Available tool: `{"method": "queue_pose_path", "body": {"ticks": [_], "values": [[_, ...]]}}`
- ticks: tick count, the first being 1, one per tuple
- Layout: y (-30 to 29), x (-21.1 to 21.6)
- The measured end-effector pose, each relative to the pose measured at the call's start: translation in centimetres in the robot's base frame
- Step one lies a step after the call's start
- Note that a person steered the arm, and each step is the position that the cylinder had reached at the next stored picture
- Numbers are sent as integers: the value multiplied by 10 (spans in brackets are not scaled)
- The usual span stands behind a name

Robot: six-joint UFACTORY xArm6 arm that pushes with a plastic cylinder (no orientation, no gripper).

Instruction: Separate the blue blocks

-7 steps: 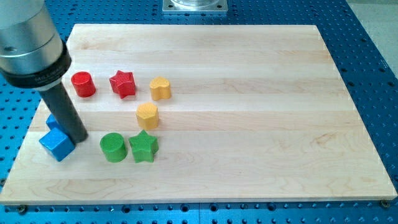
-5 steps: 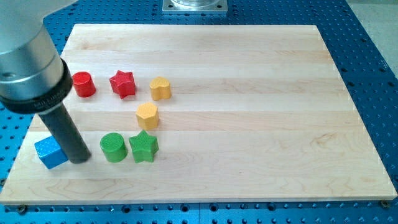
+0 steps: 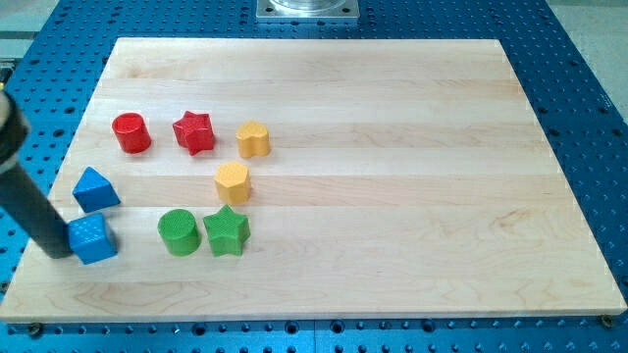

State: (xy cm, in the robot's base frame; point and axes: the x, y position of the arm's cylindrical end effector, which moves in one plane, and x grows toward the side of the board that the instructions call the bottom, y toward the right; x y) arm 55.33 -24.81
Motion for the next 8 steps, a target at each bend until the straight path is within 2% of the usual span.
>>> {"method": "queue_pose_path", "body": {"ticks": [1, 2, 3, 6, 8], "values": [[13, -10], [5, 2], [27, 64], [75, 65], [68, 65]]}}
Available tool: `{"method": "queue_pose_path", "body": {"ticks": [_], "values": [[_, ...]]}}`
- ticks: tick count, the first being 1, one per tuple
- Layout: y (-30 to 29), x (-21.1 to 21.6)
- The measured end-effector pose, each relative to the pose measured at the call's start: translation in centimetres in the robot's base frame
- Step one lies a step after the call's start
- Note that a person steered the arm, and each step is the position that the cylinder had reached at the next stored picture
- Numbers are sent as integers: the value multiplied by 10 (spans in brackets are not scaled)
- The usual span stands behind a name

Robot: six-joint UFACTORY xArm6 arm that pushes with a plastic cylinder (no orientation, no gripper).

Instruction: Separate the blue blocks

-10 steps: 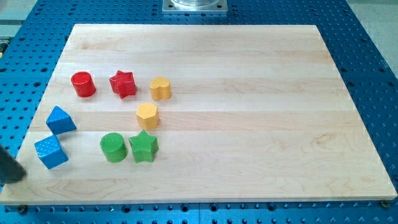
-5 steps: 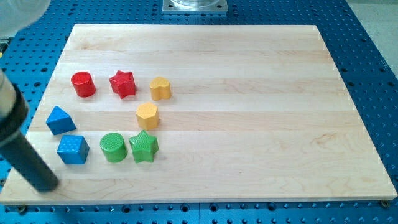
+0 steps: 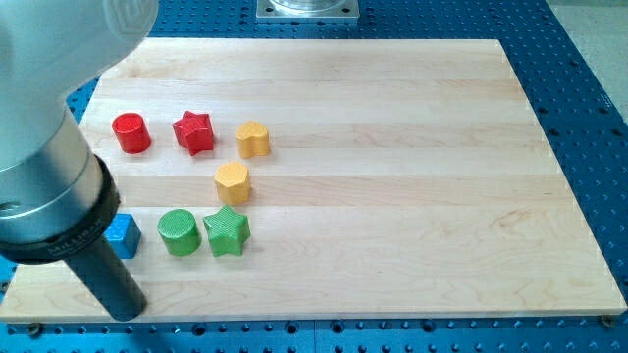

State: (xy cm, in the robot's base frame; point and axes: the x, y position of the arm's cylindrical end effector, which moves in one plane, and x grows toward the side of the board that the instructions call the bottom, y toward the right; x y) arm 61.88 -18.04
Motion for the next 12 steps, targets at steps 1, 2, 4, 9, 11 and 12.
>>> {"method": "queue_pose_path", "body": {"ticks": [1, 2, 4, 9, 11, 12], "values": [[-72, -4], [-124, -46], [-120, -109], [-86, -135], [-85, -134], [-74, -132]]}}
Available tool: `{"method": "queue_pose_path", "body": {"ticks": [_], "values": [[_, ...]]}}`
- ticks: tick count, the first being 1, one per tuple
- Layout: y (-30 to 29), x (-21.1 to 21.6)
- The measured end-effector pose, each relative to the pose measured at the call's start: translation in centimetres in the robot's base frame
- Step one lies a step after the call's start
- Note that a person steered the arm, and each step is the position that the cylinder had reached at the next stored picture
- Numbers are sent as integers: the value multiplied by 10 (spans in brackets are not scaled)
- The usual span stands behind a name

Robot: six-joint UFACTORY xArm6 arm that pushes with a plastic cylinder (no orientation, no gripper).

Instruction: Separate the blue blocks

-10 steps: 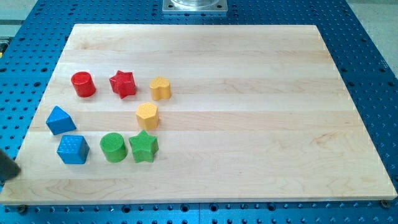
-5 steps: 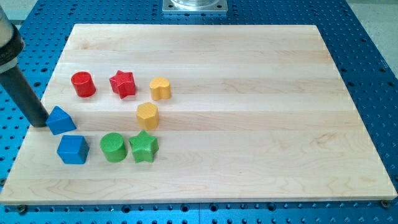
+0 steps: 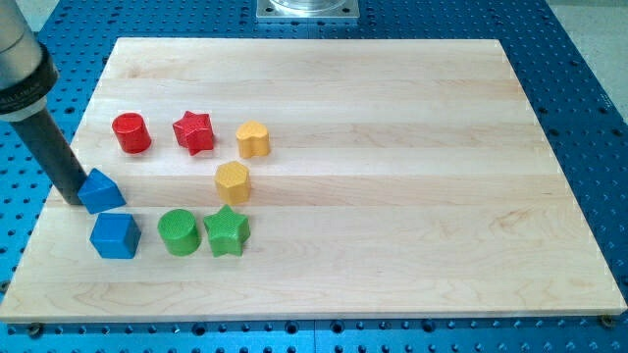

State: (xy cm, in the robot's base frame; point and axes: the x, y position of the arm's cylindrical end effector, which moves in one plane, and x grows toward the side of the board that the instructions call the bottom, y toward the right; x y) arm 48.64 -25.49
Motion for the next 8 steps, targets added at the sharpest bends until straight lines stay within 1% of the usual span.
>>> {"method": "queue_pose_path", "body": {"ticks": [1, 2, 3, 4, 5, 7, 8], "values": [[30, 0], [46, 0], [39, -30], [8, -46], [-18, -44], [15, 25], [35, 22]]}}
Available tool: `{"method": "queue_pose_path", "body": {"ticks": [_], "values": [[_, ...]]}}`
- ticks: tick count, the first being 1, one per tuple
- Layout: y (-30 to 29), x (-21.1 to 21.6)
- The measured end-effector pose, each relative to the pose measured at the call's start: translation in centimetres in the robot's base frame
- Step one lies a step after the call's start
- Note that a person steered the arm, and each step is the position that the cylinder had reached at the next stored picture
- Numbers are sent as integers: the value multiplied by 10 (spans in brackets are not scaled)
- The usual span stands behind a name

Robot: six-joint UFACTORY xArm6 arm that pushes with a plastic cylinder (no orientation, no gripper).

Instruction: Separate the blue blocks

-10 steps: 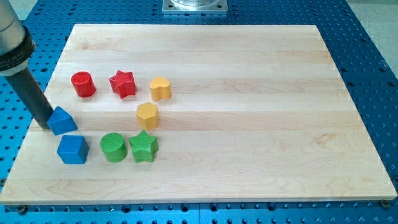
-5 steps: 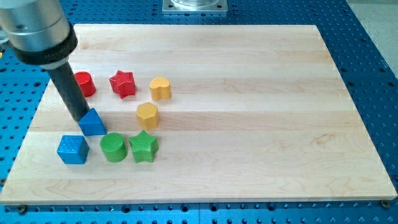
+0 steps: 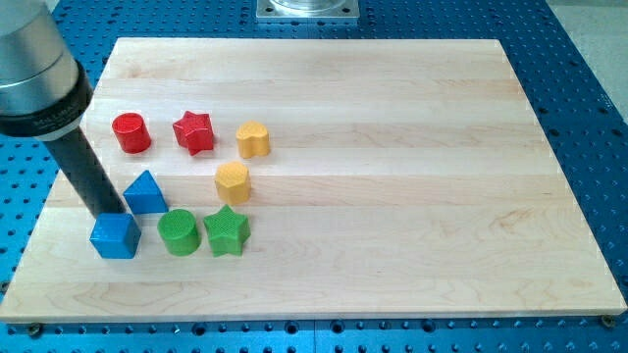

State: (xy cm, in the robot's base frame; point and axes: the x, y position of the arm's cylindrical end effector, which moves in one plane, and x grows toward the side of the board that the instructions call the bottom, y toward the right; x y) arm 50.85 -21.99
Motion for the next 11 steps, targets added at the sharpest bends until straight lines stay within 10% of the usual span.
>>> {"method": "queue_pose_path", "body": {"ticks": [7, 11], "values": [[102, 12], [39, -33]]}}
